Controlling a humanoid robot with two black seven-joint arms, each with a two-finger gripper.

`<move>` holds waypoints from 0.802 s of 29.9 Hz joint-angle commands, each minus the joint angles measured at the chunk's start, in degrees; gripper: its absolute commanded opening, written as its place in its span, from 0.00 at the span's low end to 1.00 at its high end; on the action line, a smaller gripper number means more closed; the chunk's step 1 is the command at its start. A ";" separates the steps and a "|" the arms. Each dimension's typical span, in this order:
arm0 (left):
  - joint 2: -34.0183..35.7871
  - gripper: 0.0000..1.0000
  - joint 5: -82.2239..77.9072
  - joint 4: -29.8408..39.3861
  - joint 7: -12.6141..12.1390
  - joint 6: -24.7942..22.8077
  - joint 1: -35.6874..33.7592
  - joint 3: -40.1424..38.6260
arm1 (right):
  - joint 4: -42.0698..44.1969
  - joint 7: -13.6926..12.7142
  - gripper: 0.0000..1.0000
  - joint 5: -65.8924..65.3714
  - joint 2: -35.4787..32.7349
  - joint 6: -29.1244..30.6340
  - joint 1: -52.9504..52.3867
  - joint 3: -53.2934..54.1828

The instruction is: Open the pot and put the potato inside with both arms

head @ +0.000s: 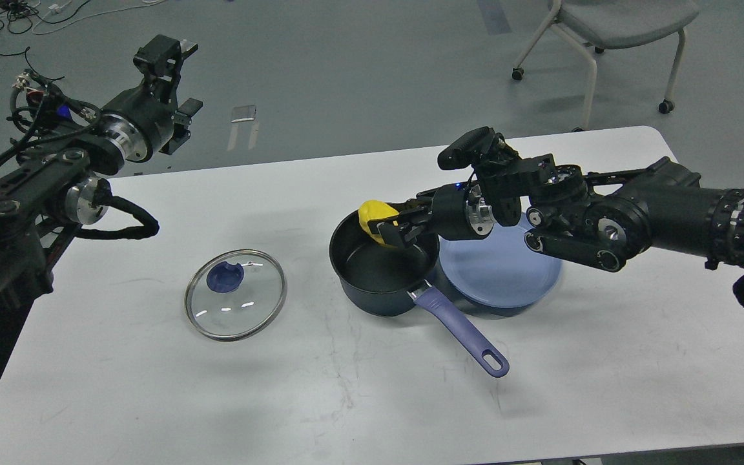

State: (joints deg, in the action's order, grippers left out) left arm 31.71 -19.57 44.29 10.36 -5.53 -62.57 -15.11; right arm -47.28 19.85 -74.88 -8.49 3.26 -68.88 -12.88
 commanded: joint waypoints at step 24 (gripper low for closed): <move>-5.77 0.98 3.05 0.97 0.19 -0.80 4.29 -7.38 | 0.17 0.45 1.00 42.75 -8.82 -2.30 8.84 35.72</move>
State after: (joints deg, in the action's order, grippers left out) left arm 27.69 -17.03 45.21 10.46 -6.28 -60.14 -20.06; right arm -46.89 20.26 -42.66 -15.41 -0.88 -62.62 18.07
